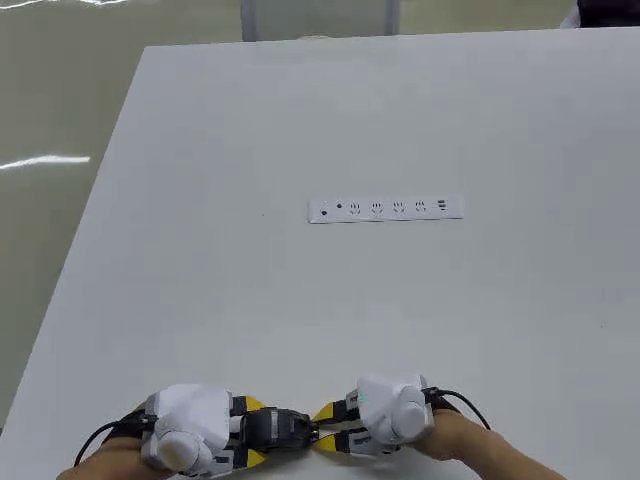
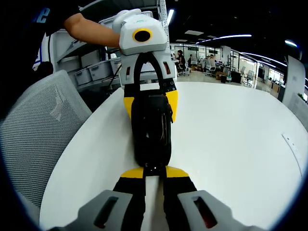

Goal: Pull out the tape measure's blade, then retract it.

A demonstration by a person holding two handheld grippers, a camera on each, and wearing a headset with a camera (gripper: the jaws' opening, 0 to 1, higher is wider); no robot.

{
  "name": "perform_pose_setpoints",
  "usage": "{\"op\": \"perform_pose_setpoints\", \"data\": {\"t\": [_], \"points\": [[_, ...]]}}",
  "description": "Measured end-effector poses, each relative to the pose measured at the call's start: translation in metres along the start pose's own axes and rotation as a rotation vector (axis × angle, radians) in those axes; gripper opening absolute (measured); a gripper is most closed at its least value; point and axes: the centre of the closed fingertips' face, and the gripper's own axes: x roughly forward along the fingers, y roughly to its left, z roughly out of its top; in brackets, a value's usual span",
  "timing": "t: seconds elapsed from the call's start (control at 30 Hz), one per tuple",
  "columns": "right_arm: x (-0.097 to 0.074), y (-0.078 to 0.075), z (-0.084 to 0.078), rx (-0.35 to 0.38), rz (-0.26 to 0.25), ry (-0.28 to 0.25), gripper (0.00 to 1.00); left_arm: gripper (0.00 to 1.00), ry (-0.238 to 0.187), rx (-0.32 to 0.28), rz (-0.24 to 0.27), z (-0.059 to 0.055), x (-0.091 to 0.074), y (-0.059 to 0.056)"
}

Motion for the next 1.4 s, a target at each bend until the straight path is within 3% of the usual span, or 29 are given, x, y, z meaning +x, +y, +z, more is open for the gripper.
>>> {"op": "perform_pose_setpoints", "data": {"t": [1.4], "points": [[-0.0043, 0.0012, 0.0055, 0.012, -0.006, 0.014, 0.1, 0.28, 0.016, -0.017, -0.01, -0.0055, -0.0031, 0.0001]]}}
